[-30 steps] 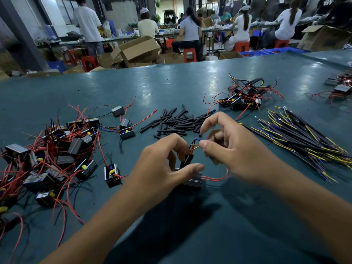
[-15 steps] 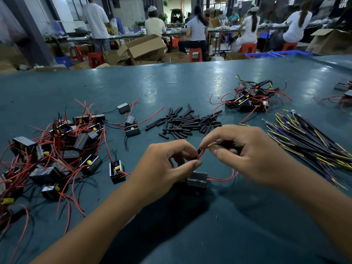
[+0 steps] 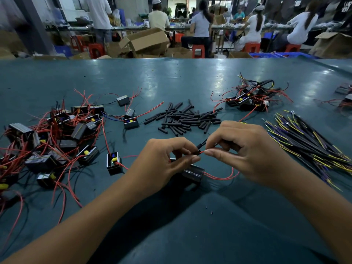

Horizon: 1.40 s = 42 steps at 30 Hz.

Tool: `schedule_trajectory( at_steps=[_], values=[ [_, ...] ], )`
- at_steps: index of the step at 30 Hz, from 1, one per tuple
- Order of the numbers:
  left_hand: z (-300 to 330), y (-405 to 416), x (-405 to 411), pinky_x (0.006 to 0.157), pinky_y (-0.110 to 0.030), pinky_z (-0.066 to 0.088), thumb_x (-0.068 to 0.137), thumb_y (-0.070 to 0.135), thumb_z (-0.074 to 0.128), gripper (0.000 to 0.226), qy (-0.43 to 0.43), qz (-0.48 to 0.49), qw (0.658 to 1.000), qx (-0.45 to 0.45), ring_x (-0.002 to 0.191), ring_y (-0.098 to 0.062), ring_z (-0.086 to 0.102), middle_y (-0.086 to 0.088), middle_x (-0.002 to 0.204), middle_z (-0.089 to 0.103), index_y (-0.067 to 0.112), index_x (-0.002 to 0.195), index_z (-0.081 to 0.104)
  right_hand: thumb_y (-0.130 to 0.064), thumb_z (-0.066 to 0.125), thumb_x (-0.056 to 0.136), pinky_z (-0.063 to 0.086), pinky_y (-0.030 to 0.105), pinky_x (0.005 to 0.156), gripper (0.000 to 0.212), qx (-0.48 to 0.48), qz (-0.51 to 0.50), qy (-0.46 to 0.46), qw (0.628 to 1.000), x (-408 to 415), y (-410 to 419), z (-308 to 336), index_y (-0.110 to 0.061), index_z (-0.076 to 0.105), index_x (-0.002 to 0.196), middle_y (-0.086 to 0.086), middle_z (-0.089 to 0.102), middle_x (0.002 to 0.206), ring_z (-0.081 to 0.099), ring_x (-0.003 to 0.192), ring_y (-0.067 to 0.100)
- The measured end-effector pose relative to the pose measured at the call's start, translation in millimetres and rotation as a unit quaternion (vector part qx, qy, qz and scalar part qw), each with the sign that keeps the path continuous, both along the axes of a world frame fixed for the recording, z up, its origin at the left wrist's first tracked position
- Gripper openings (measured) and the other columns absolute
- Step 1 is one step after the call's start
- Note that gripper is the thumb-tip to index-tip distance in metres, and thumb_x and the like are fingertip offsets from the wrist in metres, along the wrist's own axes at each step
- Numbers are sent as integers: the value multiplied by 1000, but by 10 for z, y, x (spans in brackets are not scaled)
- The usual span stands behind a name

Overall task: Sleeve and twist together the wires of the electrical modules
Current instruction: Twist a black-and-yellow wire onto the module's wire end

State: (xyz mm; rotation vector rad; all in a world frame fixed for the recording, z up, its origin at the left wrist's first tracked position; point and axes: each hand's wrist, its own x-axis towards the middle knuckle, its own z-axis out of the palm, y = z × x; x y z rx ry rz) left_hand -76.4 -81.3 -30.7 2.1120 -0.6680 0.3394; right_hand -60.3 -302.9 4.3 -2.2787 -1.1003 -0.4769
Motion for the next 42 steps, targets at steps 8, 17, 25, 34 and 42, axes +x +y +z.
schedule_trajectory(
  at_steps=[8,17,25,34,42],
  values=[
    [-4,-53,-24,61,-3,36,89,21,73,8,-28,7,1000,-2,62,7,57,21,74,64,15,94,76,-25,65,89,43,23,63,8,6,-6,33,999,12,-66,39,-20,68,93,-7,60,78,56,69,12],
    [14,-92,-57,67,-4,35,90,29,71,17,-73,30,997,10,72,4,57,14,80,68,14,97,76,-20,64,91,43,23,68,7,-21,15,11,1000,0,-28,48,-15,68,94,-6,59,83,55,75,11],
    [4,-106,-61,62,-12,43,88,30,74,10,-65,15,998,-20,73,1,61,19,81,67,26,94,67,-19,55,94,41,16,66,12,6,19,55,998,-29,-20,50,-22,62,103,-12,58,79,55,73,7],
    [38,-189,-126,65,-19,53,87,15,76,11,-109,13,991,-72,72,-6,66,11,84,69,16,96,71,-18,43,95,41,18,65,21,29,2,106,994,-58,0,58,-26,47,113,-10,65,84,58,74,13],
    [31,-202,-104,69,-32,57,84,3,78,14,-119,-11,989,-90,80,-17,68,1,93,67,9,97,75,-45,56,91,37,13,58,28,47,-10,115,992,-51,7,58,-30,48,113,-7,61,81,52,63,10]
  ],
)
